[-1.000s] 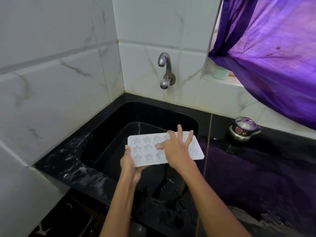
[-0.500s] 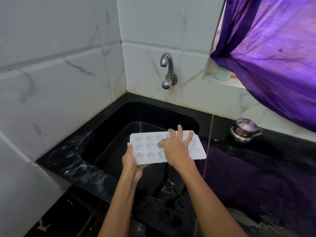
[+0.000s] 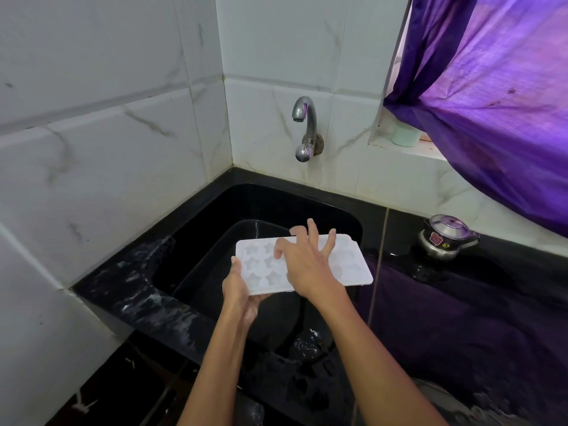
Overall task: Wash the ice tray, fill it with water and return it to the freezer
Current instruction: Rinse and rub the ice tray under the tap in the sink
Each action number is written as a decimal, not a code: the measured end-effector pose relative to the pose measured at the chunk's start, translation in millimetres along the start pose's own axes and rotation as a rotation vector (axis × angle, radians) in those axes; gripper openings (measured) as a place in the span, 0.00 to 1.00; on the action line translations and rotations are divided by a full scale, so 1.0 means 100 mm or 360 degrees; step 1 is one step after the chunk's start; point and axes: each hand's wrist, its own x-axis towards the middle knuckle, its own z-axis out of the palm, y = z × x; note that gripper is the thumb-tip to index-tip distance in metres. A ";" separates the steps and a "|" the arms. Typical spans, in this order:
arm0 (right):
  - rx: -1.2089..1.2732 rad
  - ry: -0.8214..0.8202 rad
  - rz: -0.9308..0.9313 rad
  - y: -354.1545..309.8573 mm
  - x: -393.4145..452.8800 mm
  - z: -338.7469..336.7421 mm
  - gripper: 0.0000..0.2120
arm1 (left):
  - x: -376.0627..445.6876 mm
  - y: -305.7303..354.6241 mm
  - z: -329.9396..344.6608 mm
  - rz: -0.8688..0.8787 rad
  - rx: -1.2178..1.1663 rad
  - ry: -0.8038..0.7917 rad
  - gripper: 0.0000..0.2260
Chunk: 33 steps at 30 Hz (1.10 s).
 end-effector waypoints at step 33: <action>-0.0119 -0.0225 -0.0032 -0.08 0.04 -0.04 0.16 | 0.08 -0.04 0.05 0.0006 -0.0008 -0.0035 0.18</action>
